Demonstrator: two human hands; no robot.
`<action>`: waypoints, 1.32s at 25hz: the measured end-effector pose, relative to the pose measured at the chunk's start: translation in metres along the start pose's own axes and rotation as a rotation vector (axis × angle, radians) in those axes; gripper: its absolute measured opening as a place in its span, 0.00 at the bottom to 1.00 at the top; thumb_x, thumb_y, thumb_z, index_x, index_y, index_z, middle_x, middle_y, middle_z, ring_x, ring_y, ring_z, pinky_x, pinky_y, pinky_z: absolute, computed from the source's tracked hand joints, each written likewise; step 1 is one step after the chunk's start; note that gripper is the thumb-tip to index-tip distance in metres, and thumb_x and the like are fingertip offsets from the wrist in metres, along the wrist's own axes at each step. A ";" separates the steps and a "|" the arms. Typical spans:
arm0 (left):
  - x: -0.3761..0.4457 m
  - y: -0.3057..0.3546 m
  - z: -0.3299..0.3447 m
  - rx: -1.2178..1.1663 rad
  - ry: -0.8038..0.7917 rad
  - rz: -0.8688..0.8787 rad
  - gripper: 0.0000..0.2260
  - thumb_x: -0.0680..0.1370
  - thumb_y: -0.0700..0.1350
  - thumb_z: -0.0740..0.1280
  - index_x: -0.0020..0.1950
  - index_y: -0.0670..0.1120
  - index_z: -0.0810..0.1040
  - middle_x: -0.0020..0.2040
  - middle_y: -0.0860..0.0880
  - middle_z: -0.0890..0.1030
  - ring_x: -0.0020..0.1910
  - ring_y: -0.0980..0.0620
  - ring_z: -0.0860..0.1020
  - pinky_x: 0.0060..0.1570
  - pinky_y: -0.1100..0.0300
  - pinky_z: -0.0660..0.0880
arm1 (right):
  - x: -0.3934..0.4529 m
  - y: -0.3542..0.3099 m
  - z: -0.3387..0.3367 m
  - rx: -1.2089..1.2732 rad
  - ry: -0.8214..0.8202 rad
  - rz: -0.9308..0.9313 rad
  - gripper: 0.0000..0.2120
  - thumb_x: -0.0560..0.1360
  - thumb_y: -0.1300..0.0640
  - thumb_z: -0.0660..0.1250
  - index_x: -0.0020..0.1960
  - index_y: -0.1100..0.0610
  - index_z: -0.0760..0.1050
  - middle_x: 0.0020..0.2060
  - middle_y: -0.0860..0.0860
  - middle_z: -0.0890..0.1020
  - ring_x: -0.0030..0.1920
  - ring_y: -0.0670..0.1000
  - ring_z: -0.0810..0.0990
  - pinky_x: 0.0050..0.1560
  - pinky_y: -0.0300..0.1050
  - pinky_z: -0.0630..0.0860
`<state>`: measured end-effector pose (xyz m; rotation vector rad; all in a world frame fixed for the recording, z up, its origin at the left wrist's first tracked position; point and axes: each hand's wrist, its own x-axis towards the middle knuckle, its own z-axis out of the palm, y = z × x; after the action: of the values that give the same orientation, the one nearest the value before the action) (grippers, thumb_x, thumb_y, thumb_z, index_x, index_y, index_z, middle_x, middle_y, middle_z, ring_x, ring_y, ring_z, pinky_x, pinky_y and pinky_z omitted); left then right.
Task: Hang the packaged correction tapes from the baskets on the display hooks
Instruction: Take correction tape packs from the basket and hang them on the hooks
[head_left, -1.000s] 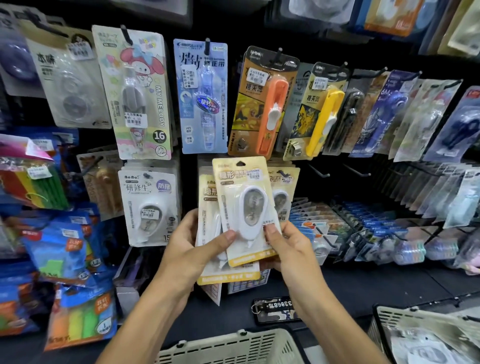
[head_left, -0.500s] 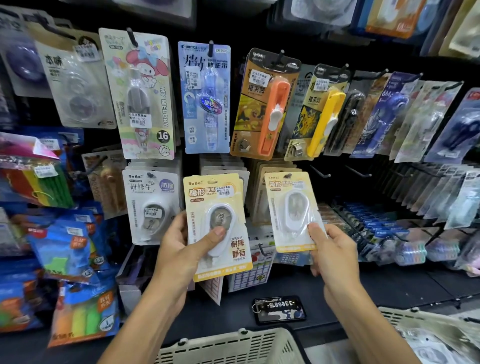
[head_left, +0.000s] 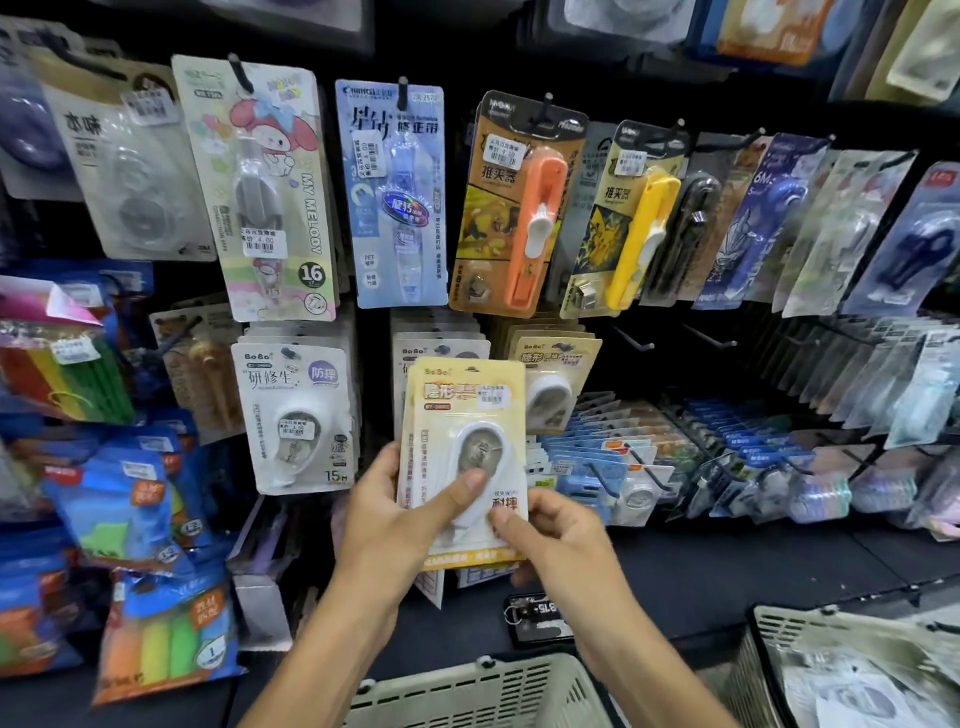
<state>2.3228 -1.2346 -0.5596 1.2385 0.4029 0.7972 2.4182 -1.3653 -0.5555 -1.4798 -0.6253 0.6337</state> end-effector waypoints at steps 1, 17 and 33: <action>0.000 0.000 0.000 -0.028 0.001 -0.009 0.25 0.65 0.54 0.83 0.59 0.52 0.82 0.54 0.49 0.88 0.51 0.46 0.87 0.43 0.53 0.85 | 0.001 -0.002 0.001 0.037 0.017 -0.009 0.05 0.80 0.59 0.69 0.49 0.53 0.83 0.40 0.50 0.88 0.35 0.43 0.83 0.32 0.36 0.77; 0.003 0.023 -0.006 -0.145 0.098 0.004 0.13 0.76 0.50 0.68 0.59 0.49 0.81 0.53 0.49 0.88 0.49 0.50 0.87 0.44 0.54 0.85 | 0.029 -0.017 -0.059 0.151 0.414 0.182 0.12 0.78 0.57 0.72 0.58 0.57 0.73 0.32 0.51 0.82 0.25 0.47 0.75 0.23 0.42 0.70; 0.009 0.031 -0.015 0.916 0.235 0.289 0.20 0.79 0.45 0.70 0.71 0.53 0.76 0.69 0.53 0.77 0.70 0.51 0.72 0.73 0.51 0.67 | 0.023 -0.023 -0.043 0.065 0.274 -0.078 0.06 0.82 0.61 0.63 0.54 0.56 0.79 0.33 0.45 0.86 0.27 0.40 0.79 0.27 0.34 0.72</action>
<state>2.3092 -1.2146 -0.5331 2.0936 0.8490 1.0547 2.4651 -1.3790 -0.5329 -1.4424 -0.4424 0.3785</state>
